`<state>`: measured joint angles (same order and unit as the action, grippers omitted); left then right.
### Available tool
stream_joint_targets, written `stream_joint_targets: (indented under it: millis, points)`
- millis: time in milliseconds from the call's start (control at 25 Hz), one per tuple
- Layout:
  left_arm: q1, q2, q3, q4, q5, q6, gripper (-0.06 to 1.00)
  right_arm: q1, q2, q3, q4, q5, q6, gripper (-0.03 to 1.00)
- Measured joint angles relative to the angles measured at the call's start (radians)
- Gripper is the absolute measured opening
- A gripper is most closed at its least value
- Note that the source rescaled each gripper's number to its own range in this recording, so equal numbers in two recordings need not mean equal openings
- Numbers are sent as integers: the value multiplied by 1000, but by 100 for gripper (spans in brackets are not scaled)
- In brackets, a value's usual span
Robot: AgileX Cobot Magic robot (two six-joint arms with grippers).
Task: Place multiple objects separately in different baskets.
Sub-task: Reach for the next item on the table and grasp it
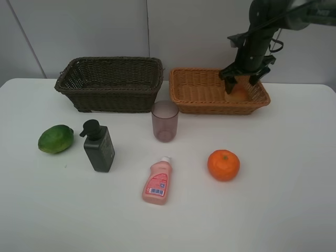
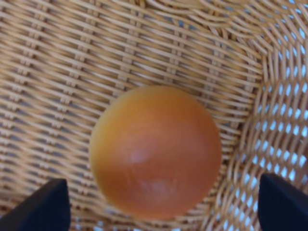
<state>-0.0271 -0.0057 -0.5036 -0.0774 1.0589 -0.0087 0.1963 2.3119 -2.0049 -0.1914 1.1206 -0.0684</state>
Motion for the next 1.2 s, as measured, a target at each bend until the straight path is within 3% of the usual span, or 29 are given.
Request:
stream_joint_targets:
  millis: [240, 520, 1200]
  points:
    - [0, 0, 0, 0, 0, 0, 89, 9, -91, -5, 27, 85, 1, 57]
    - [0, 0, 0, 0, 0, 0, 89, 50, -198, 34, 73, 95, 5, 57]
    - [0, 0, 0, 0, 0, 0, 89, 218, -502, 651, 80, 97, 46, 57]
